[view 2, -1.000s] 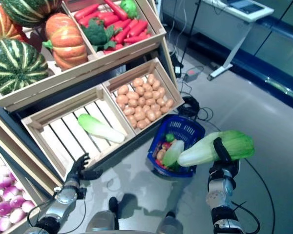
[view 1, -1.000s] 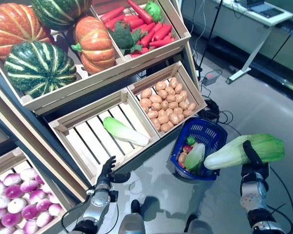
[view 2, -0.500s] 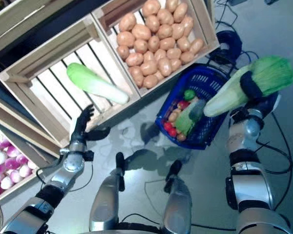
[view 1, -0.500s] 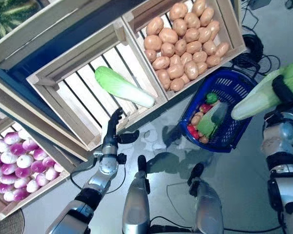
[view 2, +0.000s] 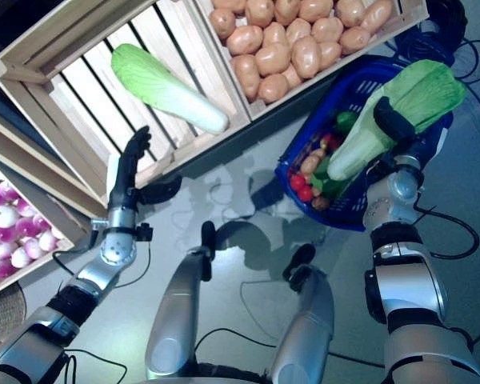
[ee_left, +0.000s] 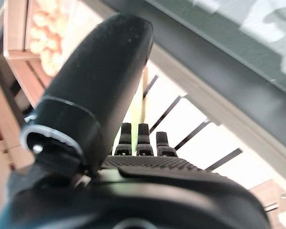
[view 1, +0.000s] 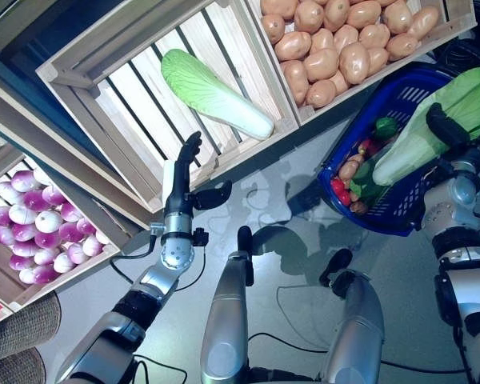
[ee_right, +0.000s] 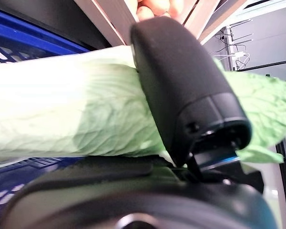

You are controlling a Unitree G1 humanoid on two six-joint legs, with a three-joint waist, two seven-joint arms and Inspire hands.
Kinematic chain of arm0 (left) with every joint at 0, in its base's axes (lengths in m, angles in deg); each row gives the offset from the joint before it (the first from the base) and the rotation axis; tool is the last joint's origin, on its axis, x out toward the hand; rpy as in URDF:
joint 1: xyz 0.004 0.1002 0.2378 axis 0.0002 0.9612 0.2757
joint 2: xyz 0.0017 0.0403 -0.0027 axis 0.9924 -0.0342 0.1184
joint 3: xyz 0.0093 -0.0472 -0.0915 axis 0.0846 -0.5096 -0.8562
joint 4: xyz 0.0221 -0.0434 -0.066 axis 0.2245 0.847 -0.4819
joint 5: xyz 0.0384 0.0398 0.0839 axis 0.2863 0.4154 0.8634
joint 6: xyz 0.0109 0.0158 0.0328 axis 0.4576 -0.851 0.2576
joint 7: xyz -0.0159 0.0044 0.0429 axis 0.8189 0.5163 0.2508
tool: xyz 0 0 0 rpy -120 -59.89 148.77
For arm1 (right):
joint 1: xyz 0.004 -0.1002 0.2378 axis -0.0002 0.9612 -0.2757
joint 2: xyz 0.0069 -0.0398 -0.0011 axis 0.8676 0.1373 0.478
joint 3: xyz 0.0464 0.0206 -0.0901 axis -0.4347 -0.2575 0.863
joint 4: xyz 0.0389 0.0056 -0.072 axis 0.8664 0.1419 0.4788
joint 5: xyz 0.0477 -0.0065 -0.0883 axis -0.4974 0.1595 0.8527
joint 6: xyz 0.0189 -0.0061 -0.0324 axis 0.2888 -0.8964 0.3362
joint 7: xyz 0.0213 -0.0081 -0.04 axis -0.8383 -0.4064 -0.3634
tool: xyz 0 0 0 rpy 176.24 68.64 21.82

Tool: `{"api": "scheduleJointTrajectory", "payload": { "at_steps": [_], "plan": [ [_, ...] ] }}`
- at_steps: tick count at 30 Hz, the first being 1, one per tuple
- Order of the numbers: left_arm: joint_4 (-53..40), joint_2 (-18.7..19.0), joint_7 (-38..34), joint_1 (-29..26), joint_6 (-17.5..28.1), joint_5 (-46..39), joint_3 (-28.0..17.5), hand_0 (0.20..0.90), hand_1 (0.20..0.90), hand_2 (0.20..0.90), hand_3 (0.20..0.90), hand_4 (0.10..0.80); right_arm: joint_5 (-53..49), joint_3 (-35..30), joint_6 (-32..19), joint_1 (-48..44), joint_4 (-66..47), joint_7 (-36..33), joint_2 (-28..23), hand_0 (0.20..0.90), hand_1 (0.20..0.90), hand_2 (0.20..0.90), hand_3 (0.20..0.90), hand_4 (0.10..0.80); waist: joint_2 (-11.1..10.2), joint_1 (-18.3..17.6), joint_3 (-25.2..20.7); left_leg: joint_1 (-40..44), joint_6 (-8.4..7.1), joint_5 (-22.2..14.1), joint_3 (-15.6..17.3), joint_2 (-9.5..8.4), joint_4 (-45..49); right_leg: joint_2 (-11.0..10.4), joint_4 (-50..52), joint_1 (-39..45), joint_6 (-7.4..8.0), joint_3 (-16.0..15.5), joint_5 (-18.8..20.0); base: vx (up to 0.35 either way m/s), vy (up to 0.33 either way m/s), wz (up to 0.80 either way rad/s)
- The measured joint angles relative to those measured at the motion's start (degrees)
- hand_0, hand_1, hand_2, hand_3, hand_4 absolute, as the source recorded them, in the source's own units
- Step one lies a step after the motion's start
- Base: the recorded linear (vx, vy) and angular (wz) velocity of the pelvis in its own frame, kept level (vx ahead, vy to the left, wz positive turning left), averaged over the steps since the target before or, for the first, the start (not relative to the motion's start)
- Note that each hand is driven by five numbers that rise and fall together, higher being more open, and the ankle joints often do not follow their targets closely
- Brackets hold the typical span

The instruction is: Put vegetables into the basket

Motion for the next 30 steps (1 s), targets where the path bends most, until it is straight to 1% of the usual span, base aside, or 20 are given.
{"api": "scheduleJointTrajectory", "payload": {
  "at_steps": [3,5,10,11,15,18,20,22,23,25,26,27,28,30],
  "plan": [
    [-0.8,0.2,-0.8,-2.0,0.2,0.1,0.0,0.9,0.9,0.9,0.9,0.8,0.0,0.1,0.0,0.0,0.3,1.0,0.0,0.9,0.9,0.9,0.9,0.8,0.0,0.0,0.0,-0.4,-0.02,-0.5,-0.1,0.08,1.4,0.0,1.0,-0.4,-0.11,0.5,-0.2,0.052,-0.015,-0.03],
    [-0.8,0.2,-1.5,-3.2,0.7,2.1,0.0,0.9,0.9,0.9,0.9,0.8,-0.2,0.1,0.0,0.0,0.6,2.2,0.0,0.9,0.9,0.9,0.9,0.8,0.0,-0.5,0.0,-0.5,-0.01,-0.5,-0.3,0.1,1.6,0.0,1.2,-0.4,0.15,0.6,-0.3,0.043,0.001,-0.01],
    [-1.4,1.3,-3.4,-4.0,1.9,6.8,0.0,0.9,0.9,0.9,0.9,0.8,-0.2,0.1,0.8,0.0,1.2,3.2,0.0,0.9,0.9,0.9,0.9,0.8,0.0,-1.1,0.0,-0.5,-0.04,-0.6,-0.3,0.21,2.0,0.2,1.2,-0.4,0.15,0.7,-0.4,0.051,0.024,-0.01],
    [-1.4,2.1,-4.0,-4.6,2.1,8.0,0.0,0.9,0.9,0.9,0.9,0.8,-0.2,0.1,1.8,0.0,1.6,3.2,0.0,0.9,0.9,0.9,0.9,0.8,0.0,-1.1,0.0,-0.5,-0.05,-0.6,-0.3,0.24,2.0,0.2,1.3,-0.4,-0.15,0.7,-0.2,0.053,0.049,-0.01],
    [-1.1,6.7,-7.0,-7.5,2.1,10.2,0.1,0.9,0.9,0.9,0.9,0.8,-0.1,0.1,5.5,-0.1,3.9,4.2,0.0,0.9,0.9,0.9,0.9,0.8,0.0,-1.1,0.0,-0.2,-0.04,-1.0,-0.1,0.37,2.8,0.2,1.7,-0.1,0.11,0.9,0.0,0.067,0.071,-0.04],
    [0.4,8.4,-8.1,-10.2,1.7,11.4,0.1,0.9,0.9,0.9,0.9,0.8,-0.1,0.1,8.7,-0.1,5.2,4.3,0.0,0.9,0.9,0.9,0.9,0.8,-0.1,-1.3,0.0,0.7,0.05,-1.5,0.2,0.6,3.6,0.4,1.6,0.9,0.2,1.3,0.0,0.052,0.08,-0.07],
    [3.6,9.6,-8.6,-13.9,-0.3,14.4,0.8,0.9,0.9,0.9,0.9,0.8,-0.1,0.5,10.3,-0.4,6.3,4.3,-0.1,0.9,0.9,0.9,0.9,0.8,-0.1,-1.7,0.0,1.7,0.11,-1.6,0.5,0.71,3.2,0.6,1.3,1.5,0.18,2.0,0.0,0.037,0.083,-0.07],
    [5.8,11.2,-9.5,-16.3,-2.9,16.7,1.1,0.9,0.9,0.9,0.9,0.8,-0.1,2.1,11.0,-0.9,6.4,4.4,-0.1,0.9,0.9,0.9,0.9,0.8,-0.1,-2.7,0.0,2.0,0.12,-1.6,0.5,0.85,3.0,1.0,0.7,1.9,0.48,2.3,0.2,0.025,0.099,-0.07],
    [7.0,12.0,-9.9,-17.5,-3.9,17.4,2.0,0.9,0.9,0.9,0.9,0.8,-0.1,2.2,11.1,-1.2,6.5,4.4,-0.2,0.9,0.9,0.9,0.9,0.8,-0.1,-3.0,0.0,2.0,0.12,-1.6,0.7,0.94,3.0,1.1,0.5,1.9,0.59,2.4,0.2,0.025,0.143,-0.07],
    [11.4,14.9,-10.2,-21.2,-7.7,22.2,6.1,0.9,0.9,0.9,0.9,0.8,-0.1,3.1,11.2,-2.1,6.4,4.6,-0.3,0.9,0.9,0.9,0.9,0.8,-0.1,-4.3,0.0,2.1,0.26,-1.7,1.3,1.05,2.9,1.3,0.0,1.7,0.88,2.8,0.7,0.022,0.126,-0.1],
    [12.1,15.4,-10.2,-21.7,-8.7,23.2,7.0,0.9,0.9,0.9,0.9,0.8,-0.2,3.6,11.2,-2.3,6.4,4.7,-0.4,0.9,0.9,0.9,0.9,0.8,-0.1,-4.4,0.0,2.1,0.34,-1.8,1.6,1.14,2.9,1.3,-0.3,1.6,0.93,2.9,0.8,0.021,0.102,-0.16],
    [13.4,16.3,-10.2,-22.7,-10.7,25.2,8.5,0.9,0.9,0.9,0.9,0.8,-0.2,3.9,11.3,-2.6,6.4,5.3,-0.5,0.9,0.9,0.9,0.9,0.8,-0.1,-5.0,0.0,2.1,0.53,-1.9,2.1,1.21,2.9,1.5,-0.7,1.4,1.09,3.4,1.1,0.027,0.126,-0.14],
    [14.9,16.5,-10.2,-23.7,-11.8,26.3,9.9,0.9,0.9,0.9,0.9,0.8,-0.3,4.0,11.5,-2.6,6.4,5.8,-0.6,0.9,0.9,0.9,0.9,0.8,-0.1,-5.7,0.0,2.1,0.62,-2.1,2.5,1.25,3.0,1.6,-0.8,1.2,1.16,4.0,1.1,0.027,0.127,-0.14],
    [18.2,16.6,-9.5,-26.2,-13.6,27.7,13.0,0.9,0.9,0.9,0.9,0.8,-0.5,4.6,12.1,-2.6,6.1,6.5,-1.3,0.9,0.9,0.9,0.9,0.8,-0.2,-5.9,0.0,1.9,0.56,-2.4,3.5,1.3,3.1,1.7,-0.6,0.1,0.94,4.9,1.3,0.021,0.132,-0.17]
  ]
}}
